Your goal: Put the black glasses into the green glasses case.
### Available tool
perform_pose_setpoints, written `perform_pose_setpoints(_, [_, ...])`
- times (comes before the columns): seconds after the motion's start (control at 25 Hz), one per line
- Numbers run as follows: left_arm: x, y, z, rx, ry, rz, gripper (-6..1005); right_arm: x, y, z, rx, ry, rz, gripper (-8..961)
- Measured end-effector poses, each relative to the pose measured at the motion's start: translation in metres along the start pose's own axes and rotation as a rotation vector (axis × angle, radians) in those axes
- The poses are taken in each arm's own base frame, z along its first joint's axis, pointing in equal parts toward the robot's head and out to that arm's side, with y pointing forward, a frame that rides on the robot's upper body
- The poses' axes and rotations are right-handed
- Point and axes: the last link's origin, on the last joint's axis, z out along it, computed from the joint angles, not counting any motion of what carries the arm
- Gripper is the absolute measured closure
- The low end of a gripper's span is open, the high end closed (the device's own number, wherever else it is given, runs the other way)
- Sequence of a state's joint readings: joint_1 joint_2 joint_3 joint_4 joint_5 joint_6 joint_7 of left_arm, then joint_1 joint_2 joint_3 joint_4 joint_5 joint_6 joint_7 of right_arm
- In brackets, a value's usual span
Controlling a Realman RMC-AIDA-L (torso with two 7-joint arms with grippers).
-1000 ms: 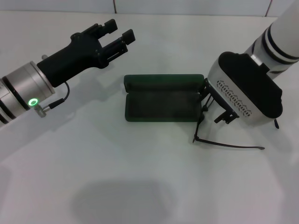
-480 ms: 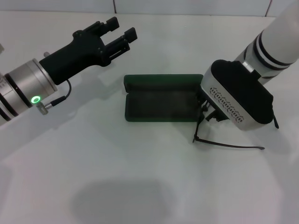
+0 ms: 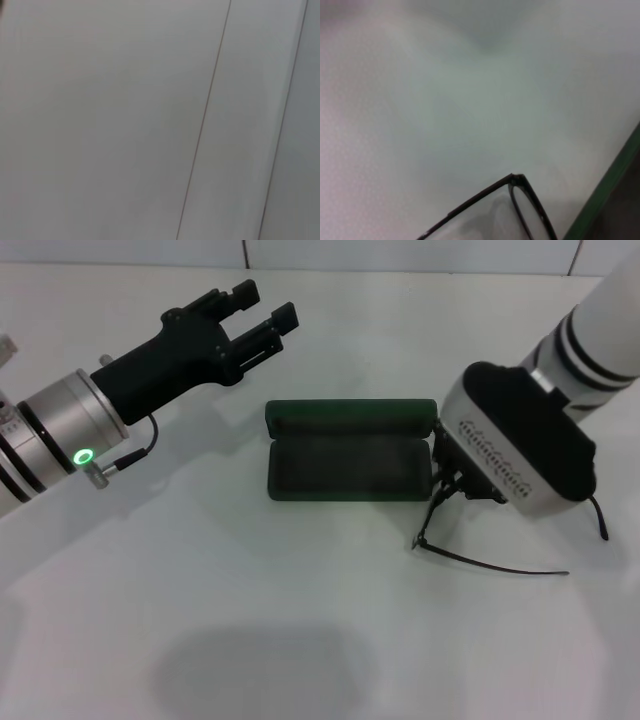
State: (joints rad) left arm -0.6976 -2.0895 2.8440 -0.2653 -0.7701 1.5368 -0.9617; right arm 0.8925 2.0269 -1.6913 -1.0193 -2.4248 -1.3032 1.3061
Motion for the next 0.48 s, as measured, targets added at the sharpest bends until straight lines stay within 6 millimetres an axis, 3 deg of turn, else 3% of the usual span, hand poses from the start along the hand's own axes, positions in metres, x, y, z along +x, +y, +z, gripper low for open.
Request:
perform_pose_setpoints(0.24, [0.003, 0.004, 0.000, -0.029, 0.020, -0.010, 332, 0.009, 0.004, -0.022, 0.010, -0.043, 0.064, 844])
perform_pose_setpoints(0.48, [0.011, 0.016, -0.002, -0.117, 0.076, -0.011, 333, 0.023, 0.009, -0.059, 0.104, -0.078, 0.144, 850])
